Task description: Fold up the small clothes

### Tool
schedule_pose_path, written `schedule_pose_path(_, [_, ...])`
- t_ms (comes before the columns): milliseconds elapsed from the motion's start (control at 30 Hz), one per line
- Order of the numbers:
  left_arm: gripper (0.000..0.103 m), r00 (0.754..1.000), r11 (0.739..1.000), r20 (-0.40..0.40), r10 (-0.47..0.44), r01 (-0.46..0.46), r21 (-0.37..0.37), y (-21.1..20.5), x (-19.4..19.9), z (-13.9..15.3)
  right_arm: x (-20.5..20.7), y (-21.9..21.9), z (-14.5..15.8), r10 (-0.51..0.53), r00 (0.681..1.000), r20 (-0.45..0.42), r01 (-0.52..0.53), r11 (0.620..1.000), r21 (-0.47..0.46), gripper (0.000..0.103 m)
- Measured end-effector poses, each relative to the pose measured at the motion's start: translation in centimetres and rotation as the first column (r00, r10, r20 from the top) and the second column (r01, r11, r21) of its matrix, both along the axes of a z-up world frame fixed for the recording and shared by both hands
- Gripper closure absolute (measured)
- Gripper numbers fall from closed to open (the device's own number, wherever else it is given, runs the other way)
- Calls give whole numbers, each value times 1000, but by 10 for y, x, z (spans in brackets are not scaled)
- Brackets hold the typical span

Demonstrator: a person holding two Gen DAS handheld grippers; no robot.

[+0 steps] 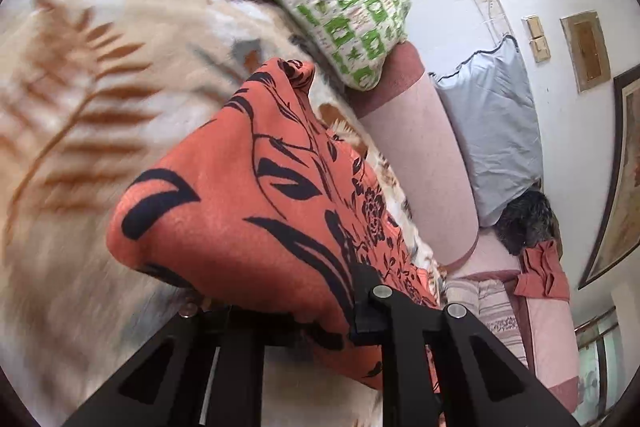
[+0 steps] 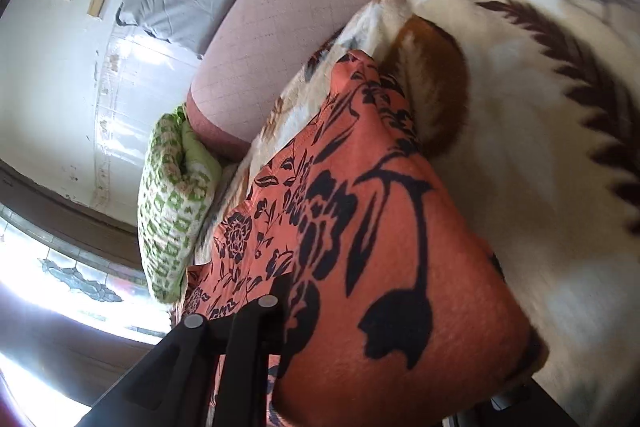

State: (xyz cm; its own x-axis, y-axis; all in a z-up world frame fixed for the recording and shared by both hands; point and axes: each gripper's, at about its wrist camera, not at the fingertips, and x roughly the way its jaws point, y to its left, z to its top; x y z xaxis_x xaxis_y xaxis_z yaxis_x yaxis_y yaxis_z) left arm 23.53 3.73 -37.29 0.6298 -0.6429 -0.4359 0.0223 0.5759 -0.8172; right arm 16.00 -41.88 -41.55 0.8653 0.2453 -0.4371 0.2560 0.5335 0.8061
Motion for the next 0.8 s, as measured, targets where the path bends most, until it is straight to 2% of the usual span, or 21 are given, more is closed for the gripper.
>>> schedule_pose_path(133, [87, 1000, 997, 5, -18, 18, 69, 5, -42, 2, -44, 8, -2, -2, 1000, -17, 3, 1000, 13, 86])
schedule_pose_path(233, [86, 999, 990, 5, -34, 33, 139, 9, -74, 1, -74, 13, -17, 5, 998, -61, -2, 999, 46, 86])
schedule_pose_path(300, [79, 998, 968, -48, -51, 61, 244, 5, -84, -7, -81, 12, -35, 37, 991, -132, -26, 996, 89, 83])
schedule_pose_path(333, [75, 995, 962, -97, -38, 63, 267, 7, -85, -14, -82, 9, -45, 51, 986, -158, -28, 989, 142, 81])
schedule_pose_path(367, [67, 990, 968, -140, -22, 56, 244, 13, -85, -19, -84, 4, -54, 50, 986, -161, -14, 976, 218, 78])
schedule_pose_path(400, [66, 988, 977, -154, -18, 50, 209, 19, -86, -19, -86, -1, -57, 52, 985, -166, -3, 959, 283, 74])
schedule_pose_path(433, [63, 986, 978, -167, -10, 44, 204, 26, -89, -15, -89, -3, -55, 62, 981, -183, -5, 955, 296, 70])
schedule_pose_path(467, [59, 987, 974, -163, 0, 37, 224, 31, -93, -9, -93, -4, -50, 68, 978, -198, -10, 959, 282, 61])
schedule_pose_path(500, [57, 989, 967, -147, 12, 26, 254, 39, -99, 0, -103, -5, -42, 69, 978, -197, -17, 967, 254, 41])
schedule_pose_path(533, [57, 991, 962, -132, 22, 15, 272, 46, -104, 9, -112, -6, -34, 63, 978, -198, -17, 974, 226, 34])
schedule_pose_path(567, [57, 993, 956, -112, 33, 2, 292, 54, -111, 18, -124, -6, -26, 50, 978, -205, -12, 983, 184, 32])
schedule_pose_path(633, [54, 996, 919, -54, 68, -41, 392, 63, -122, 40, -149, -9, -5, 16, 978, -210, -2, 998, 66, 32])
schedule_pose_path(667, [49, 997, 897, -19, 78, -62, 438, 65, -124, 51, -161, -12, 5, -7, 980, -198, 9, 1000, 9, 32])
schedule_pose_path(733, [44, 997, 867, 61, 50, -74, 492, 57, -125, 74, -173, -16, 25, -21, 987, -157, 12, 998, -58, 33])
schedule_pose_path(767, [44, 996, 858, 88, 29, -71, 509, 51, -123, 81, -173, -15, 35, -11, 992, -125, 0, 996, -86, 37])
schedule_pose_path(800, [42, 993, 848, 118, 0, -62, 526, 40, -119, 88, -171, -10, 41, 5, 995, -98, -15, 994, -105, 46])
